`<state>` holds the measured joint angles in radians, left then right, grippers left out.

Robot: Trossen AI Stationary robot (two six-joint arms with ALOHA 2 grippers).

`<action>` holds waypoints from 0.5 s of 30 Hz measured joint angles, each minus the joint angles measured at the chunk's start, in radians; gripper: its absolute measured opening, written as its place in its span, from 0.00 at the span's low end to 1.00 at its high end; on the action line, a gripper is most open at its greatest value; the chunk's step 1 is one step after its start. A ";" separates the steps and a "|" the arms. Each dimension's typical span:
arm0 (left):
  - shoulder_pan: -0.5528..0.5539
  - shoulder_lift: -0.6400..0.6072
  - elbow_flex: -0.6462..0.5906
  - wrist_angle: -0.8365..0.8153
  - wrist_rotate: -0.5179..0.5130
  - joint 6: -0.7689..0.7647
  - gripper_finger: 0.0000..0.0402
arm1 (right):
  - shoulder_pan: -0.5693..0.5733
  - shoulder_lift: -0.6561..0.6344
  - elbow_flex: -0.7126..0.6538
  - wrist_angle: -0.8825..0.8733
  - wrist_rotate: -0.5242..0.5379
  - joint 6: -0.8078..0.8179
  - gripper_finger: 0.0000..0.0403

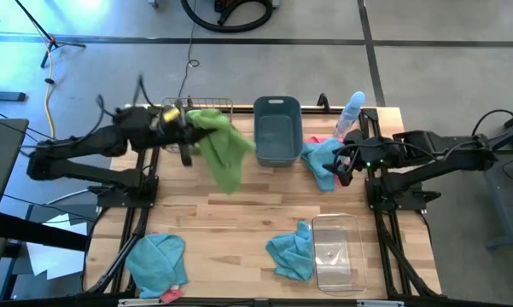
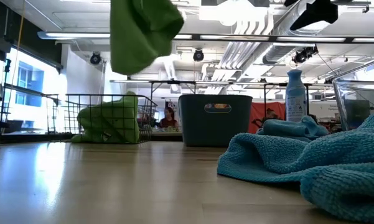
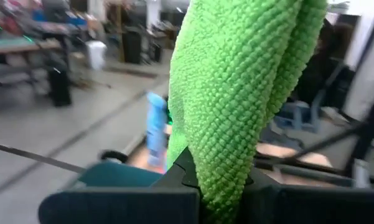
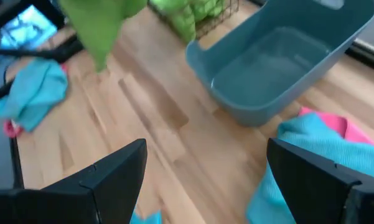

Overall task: Sort microfiber towel by color & place in baskets
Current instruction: Put the green towel into the wire basket

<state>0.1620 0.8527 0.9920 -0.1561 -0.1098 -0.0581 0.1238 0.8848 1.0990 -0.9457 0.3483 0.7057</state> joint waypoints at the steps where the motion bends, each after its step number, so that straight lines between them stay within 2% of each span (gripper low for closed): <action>1: 0.033 -0.012 0.000 0.003 0.015 0.012 0.00 | -0.008 0.000 0.000 0.009 0.011 0.000 0.81; 4: 0.130 -0.039 0.016 -0.024 0.036 0.037 0.00 | -0.031 0.002 0.000 0.030 0.027 0.000 0.81; 8: 0.258 -0.036 0.105 -0.107 0.044 0.093 0.00 | -0.062 0.011 0.000 0.040 0.028 0.002 0.81; 15: 0.448 0.072 0.317 -0.282 0.098 0.201 0.00 | -0.107 0.033 0.000 0.045 0.026 0.001 0.81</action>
<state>0.6103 0.9251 1.3090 -0.4382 -0.0116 0.1425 0.0170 0.9174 1.0988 -0.9011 0.3739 0.7067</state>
